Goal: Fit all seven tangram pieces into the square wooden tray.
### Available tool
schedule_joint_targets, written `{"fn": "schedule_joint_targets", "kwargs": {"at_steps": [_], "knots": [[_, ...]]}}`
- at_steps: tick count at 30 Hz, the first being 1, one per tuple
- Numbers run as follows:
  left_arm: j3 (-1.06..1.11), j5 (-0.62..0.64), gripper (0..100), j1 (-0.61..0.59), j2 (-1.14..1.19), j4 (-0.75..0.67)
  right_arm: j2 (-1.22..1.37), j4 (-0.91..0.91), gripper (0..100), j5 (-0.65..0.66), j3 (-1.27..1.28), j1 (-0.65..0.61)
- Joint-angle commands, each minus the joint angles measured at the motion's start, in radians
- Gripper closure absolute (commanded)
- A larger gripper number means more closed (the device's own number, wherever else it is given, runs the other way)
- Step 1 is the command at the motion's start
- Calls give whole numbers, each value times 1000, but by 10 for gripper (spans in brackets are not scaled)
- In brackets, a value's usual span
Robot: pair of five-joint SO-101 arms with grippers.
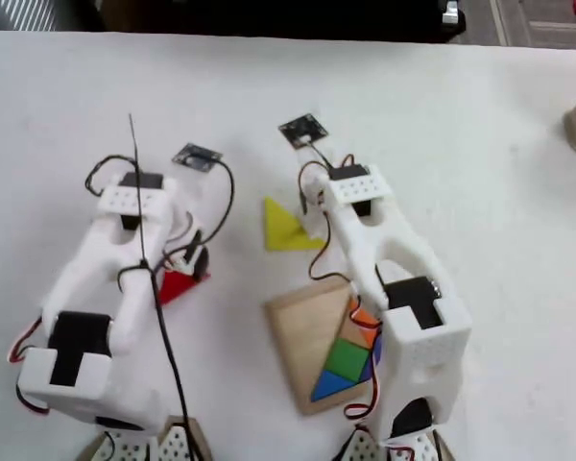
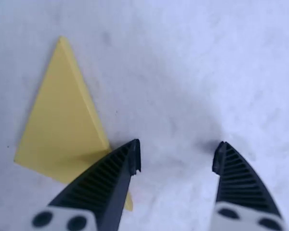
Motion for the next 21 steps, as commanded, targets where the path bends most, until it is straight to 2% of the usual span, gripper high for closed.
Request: {"fn": "schedule_joint_targets", "kwargs": {"at_steps": [1, 5, 10, 12, 15, 21], "knots": [[-3, 17, 816, 51, -7, 12, -7, -19, 758, 15, -46, 4], [-8, 18, 816, 48, -7, 12, -7, -19, 758, 15, -46, 4], [-48, 18, 807, -21, -8, 8, -7, -19, 758, 15, -46, 4], [-49, 26, 771, -47, -8, 6, -7, -19, 758, 15, -46, 4], [-23, 55, 700, -27, 1, -6, -7, -19, 758, 15, -46, 2], [52, 61, 695, -1, 1, -121, -7, -18, 758, 15, -46, 2]]}}
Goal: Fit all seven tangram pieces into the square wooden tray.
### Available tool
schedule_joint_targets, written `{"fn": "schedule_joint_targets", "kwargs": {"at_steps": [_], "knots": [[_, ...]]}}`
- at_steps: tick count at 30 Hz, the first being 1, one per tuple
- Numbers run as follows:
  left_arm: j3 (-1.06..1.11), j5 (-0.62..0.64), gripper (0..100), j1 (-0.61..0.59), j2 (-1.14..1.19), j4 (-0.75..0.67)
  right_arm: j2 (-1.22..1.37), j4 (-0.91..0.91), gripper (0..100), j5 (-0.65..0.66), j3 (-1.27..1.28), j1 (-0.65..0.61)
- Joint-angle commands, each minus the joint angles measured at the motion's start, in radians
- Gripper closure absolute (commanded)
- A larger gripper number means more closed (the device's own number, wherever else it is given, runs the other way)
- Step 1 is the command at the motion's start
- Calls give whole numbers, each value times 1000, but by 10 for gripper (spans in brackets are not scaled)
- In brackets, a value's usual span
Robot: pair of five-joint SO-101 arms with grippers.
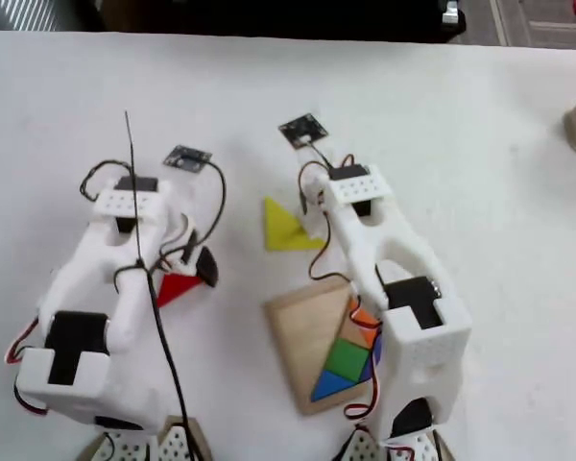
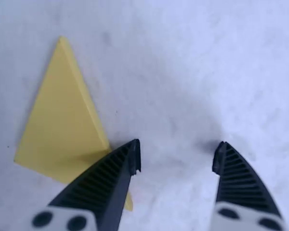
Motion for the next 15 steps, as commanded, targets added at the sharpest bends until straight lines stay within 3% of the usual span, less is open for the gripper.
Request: {"fn": "schedule_joint_targets", "kwargs": {"at_steps": [1, 11, 15], "knots": [[17, 14, 695, 27, -4, -81, -7, -18, 758, 15, -46, 2], [3, 8, 690, -7, 48, -107, -7, -18, 758, 15, -46, 2], [-84, -26, 691, 16, 131, -14, -7, -18, 758, 15, -46, 2]]}}
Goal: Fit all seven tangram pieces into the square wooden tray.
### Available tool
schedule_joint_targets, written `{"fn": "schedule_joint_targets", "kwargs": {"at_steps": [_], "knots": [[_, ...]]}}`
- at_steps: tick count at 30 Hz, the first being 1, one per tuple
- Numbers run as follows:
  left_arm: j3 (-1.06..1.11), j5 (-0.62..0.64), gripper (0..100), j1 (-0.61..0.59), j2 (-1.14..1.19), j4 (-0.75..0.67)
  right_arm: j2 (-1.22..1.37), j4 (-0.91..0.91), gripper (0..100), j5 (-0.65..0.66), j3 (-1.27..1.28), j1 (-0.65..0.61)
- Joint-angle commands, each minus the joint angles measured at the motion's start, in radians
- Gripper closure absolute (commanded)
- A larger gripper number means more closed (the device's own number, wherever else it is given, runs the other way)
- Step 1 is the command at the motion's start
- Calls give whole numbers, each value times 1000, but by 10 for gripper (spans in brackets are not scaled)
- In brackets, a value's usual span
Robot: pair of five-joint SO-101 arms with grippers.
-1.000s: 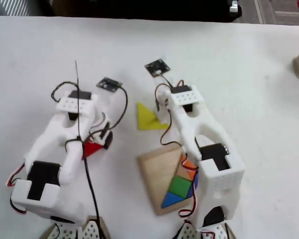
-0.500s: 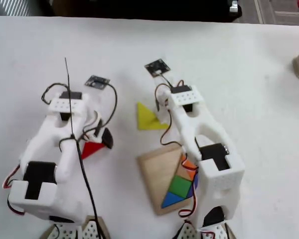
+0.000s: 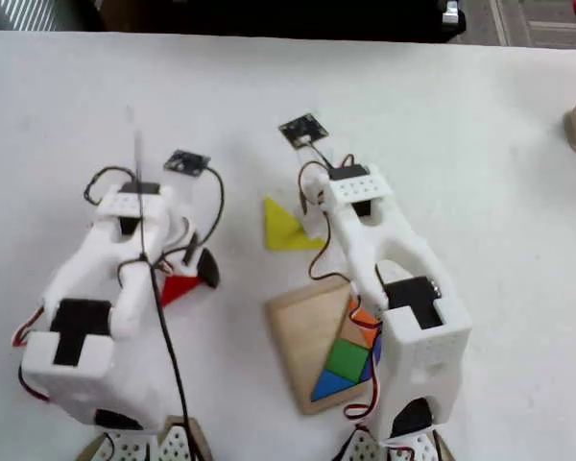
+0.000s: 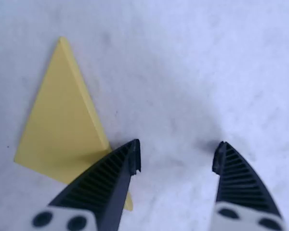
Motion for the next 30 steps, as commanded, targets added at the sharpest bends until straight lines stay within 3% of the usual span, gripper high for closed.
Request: {"fn": "schedule_joint_targets", "kwargs": {"at_steps": [1, 12, 19, 30], "knots": [[-110, -43, 692, 30, 74, 87, -7, -18, 758, 15, -46, 2], [-170, -66, 703, 38, 128, 110, -7, -18, 758, 15, -46, 2], [-175, -63, 915, 38, 125, 77, -7, -18, 758, 15, -46, 2], [-173, -69, 899, 30, 82, 75, -7, -18, 758, 15, -46, 2]]}}
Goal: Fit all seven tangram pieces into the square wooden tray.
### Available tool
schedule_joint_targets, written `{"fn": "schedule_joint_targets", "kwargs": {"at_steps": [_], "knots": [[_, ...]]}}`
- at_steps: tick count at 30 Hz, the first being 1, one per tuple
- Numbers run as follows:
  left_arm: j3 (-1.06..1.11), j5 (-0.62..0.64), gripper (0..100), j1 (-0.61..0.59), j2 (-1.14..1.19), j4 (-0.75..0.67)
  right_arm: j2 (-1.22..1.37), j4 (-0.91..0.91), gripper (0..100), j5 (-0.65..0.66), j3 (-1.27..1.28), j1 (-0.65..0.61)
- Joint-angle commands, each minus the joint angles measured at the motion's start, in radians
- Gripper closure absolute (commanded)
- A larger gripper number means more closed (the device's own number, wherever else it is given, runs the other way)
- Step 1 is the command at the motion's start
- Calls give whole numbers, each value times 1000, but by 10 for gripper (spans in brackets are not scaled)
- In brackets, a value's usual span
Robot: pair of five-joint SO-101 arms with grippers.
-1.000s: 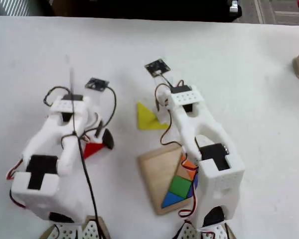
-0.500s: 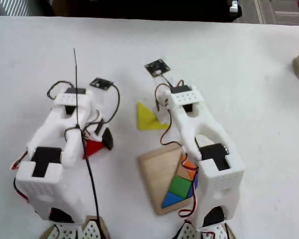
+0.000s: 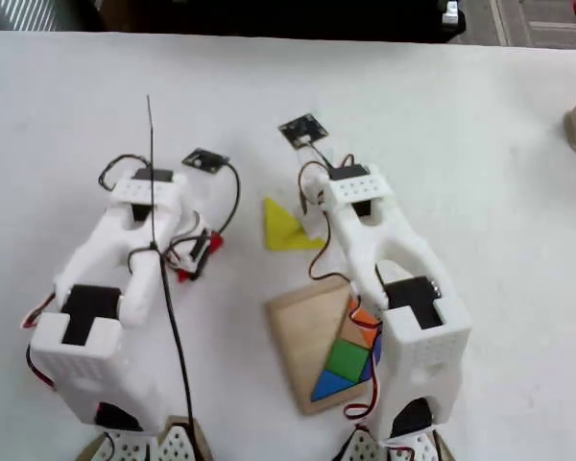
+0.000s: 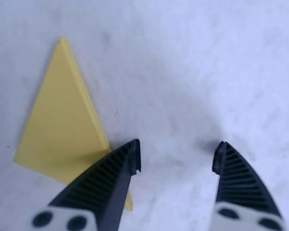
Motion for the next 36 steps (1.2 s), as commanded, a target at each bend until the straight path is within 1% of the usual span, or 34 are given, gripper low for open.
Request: {"fn": "schedule_joint_targets", "kwargs": {"at_steps": [1, 5, 7, 9, 10, 14, 16, 19, 23, 24, 28, 36], "knots": [[-18, -11, 866, -8, -62, -41, -7, -18, 758, 15, -46, 2], [43, 0, 682, 1, -185, -49, -7, -18, 758, 15, -46, 2], [98, 57, 614, 27, -243, -91, -7, -18, 758, 15, -46, 2], [149, 135, 584, 56, -291, -140, -7, -18, 758, 15, -46, 2], [163, 158, 586, 71, -306, -158, -7, -18, 758, 15, -46, 2], [141, 166, 620, 108, -295, -183, -7, -18, 758, 15, -46, 2], [104, 164, 648, 101, -251, -183, -7, -18, 758, 15, -46, 2], [29, 160, 672, 58, -151, -183, -7, -18, 758, 15, -46, 2], [-57, 160, 675, 21, -22, -172, -7, -18, 758, 15, -46, 2], [-77, 160, 675, 18, -2, -150, -7, -18, 758, 15, -46, 2], [-98, 158, 675, 27, 15, -101, -7, -18, 758, 15, -46, 2], [-98, 158, 675, 27, 18, -100, -7, -18, 758, 15, -46, 2]]}}
